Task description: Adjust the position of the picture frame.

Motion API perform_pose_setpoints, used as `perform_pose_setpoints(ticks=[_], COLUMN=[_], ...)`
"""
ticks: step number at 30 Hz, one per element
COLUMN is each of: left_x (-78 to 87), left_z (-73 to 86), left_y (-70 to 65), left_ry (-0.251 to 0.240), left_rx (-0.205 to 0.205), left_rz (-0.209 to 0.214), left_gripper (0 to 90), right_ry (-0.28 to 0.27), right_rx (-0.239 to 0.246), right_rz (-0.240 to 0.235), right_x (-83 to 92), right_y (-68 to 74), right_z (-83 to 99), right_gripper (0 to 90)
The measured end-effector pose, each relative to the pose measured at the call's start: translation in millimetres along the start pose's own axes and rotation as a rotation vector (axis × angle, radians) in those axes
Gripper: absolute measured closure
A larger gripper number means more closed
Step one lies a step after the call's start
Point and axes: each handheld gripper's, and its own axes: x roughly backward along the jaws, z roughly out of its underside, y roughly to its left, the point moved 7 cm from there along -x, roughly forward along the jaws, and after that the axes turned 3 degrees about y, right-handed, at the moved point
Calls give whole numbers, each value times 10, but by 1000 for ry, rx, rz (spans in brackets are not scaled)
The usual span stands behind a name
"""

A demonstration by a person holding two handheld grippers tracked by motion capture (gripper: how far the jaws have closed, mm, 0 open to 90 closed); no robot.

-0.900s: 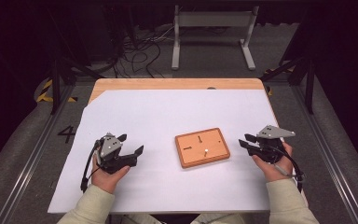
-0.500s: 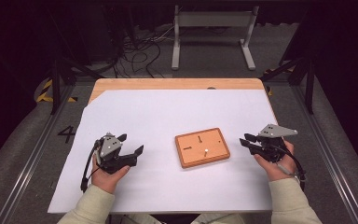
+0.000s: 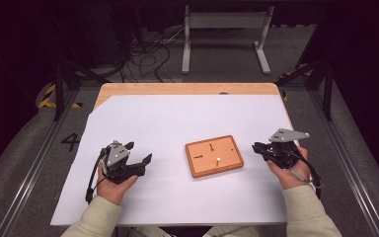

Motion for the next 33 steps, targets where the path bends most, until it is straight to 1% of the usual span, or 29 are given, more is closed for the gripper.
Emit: perform_pose_setpoints(ticks=[3, 4, 5, 6, 8, 9, 11, 12, 13, 14, 15, 17, 19, 20, 21, 24, 28, 29, 30, 33], left_x=[0, 0, 0, 1, 4, 6, 8, 10, 11, 14, 16, 13, 13, 13, 13, 12, 7, 7, 8, 6], left_z=[-1, -1, -1, 0, 2, 5, 9, 11, 11, 11, 11, 15, 13, 13, 14, 16, 22, 22, 22, 23], left_y=[-1, 0, 0, 1, 7, 11, 16, 21, 21, 24, 27, 30, 31, 32, 31, 41, 43, 43, 42, 43], left_ry=[2, 1, 1, 1, 1, 2, 3, 4, 2, 2, 2, 4, 4, 3, 4, 6, 10, 10, 9, 10], left_rx=[-3, 1, 1, 2, 3, 5, 4, 3, 10, 10, 10, 11, 12, 11, 11, 9, 14, 14, 14, 12], left_rz=[-1, 1, 1, 2, 2, 0, -1, -1, 0, 0, 0, -4, -5, -5, -4, -6, 0, 0, -1, 0], left_gripper=[244, 244, 244, 244, 244, 244, 245, 245, 245, 245, 245, 245, 245, 245, 245, 245, 246, 246, 247, 249], right_ry=[20, 28, 28, 42, 64, 80, 95, 95, 101, 117, 117, 144, 170, 188, 188, 208, 228, 228, 241, 255], right_rx=[12, 11, 11, 16, 24, 36, 42, 42, 42, 39, 39, 30, 35, 33, 33, 19, 14, 14, 1, -17], right_rz=[-24, -32, -32, -44, -51, -57, -60, -60, -61, -66, -66, -75, -73, -80, -80, -83, -81, -81, -82, -86], right_x=[-34, -49, -49, -88, -133, -175, -214, -214, -233, -274, -274, -329, -390, -447, -447, -548, -684, -684, -760, -863], right_y=[4, 3, 3, 0, 2, 10, 9, 9, 1, -17, -17, -22, -36, -42, -42, -69, -97, -97, -104, -117], right_z=[-98, -121, -121, -174, -219, -276, -330, -330, -357, -410, -410, -442, -473, -509, -509, -565, -619, -619, -632, -644], right_gripper=[895, 900, 900, 900, 900, 900, 900, 900, 900, 900, 900, 900, 900, 900, 900, 900, 900, 900, 900, 900])
